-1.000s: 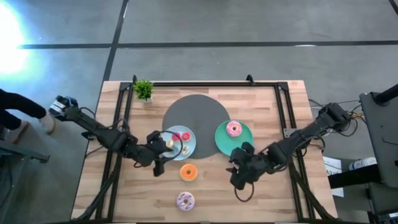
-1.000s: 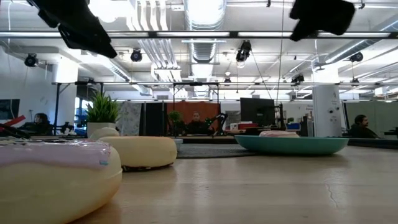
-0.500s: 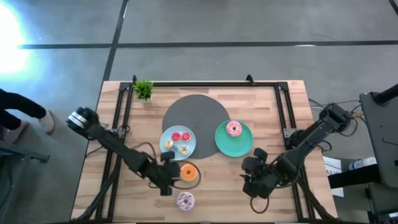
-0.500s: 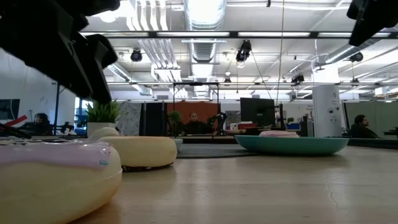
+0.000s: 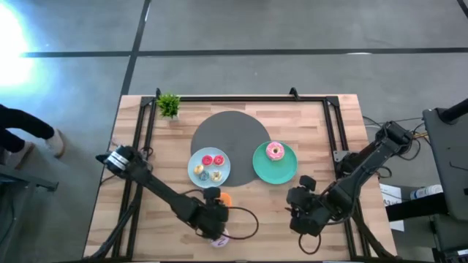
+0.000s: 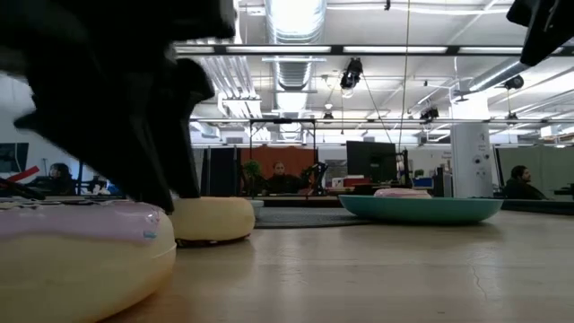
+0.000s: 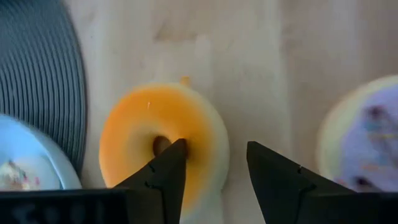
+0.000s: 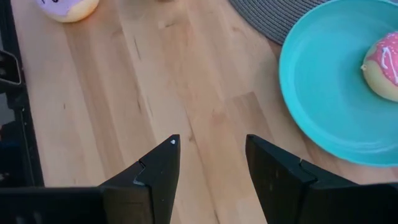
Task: Pick & Place donuts
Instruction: Put the big orange donut on the green plate
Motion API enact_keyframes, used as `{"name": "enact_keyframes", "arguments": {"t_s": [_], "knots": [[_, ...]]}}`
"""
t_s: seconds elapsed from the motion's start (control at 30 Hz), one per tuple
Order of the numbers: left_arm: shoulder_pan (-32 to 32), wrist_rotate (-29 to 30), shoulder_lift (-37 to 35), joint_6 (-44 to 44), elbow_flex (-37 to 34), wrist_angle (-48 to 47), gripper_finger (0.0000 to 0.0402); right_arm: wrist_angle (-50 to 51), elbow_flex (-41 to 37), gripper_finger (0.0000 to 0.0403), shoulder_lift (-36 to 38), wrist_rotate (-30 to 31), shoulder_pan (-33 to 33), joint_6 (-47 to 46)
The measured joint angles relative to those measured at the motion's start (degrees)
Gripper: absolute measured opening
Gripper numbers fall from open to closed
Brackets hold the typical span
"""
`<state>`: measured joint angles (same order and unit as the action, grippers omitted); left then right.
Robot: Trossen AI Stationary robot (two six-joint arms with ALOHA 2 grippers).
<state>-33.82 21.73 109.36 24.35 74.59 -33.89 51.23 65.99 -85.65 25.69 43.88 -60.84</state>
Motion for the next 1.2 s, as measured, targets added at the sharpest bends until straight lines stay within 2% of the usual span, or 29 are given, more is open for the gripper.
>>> {"name": "enact_keyframes", "arguments": {"t_s": [0.2,0.3,0.47,0.67,0.8,0.93,1.0,1.1,1.2], "knots": [[0.33,1.11,2.67,6.27,0.37,-0.81,0.0136,-0.03,-0.67,0.0173,0.02,1.46,0.14,0.51],[0.70,1.40,2.97,7.06,0.52,-1.11,0.0106,-0.23,-1.09,0.0173,0.02,1.94,0.10,0.63],[1.13,2.52,2.92,6.76,0.83,-1.50,0.0018,-0.68,-1.41,0.0172,0.04,2.89,0.12,-0.13],[1.60,3.00,2.24,5.96,2.73,-3.14,0.0002,-2.31,-1.41,0.0160,0.07,3.02,0.10,1.56],[1.91,-0.26,-2.06,2.60,5.58,-3.16,0.0001,-7.92,-1.41,0.0152,0.16,2.58,0.10,14.60],[3.70,-9.50,-8.18,-1.12,7.02,-0.21,0.0000,-15.69,-1.41,0.0152,0.17,2.76,-0.75,37.76],[5.48,-14.16,-10.70,-1.28,6.83,2.54,0.0000,-18.25,-1.02,0.0156,0.17,2.80,-1.53,46.29],[7.59,-15.46,-13.46,-1.45,6.75,4.57,0.0000,-21.64,-0.58,0.0167,0.20,2.88,-3.00,53.66],[9.45,-16.27,-14.97,-2.08,6.83,7.18,0.0000,-22.36,-0.61,0.0185,0.20,2.97,-4.74,56.11]]}}
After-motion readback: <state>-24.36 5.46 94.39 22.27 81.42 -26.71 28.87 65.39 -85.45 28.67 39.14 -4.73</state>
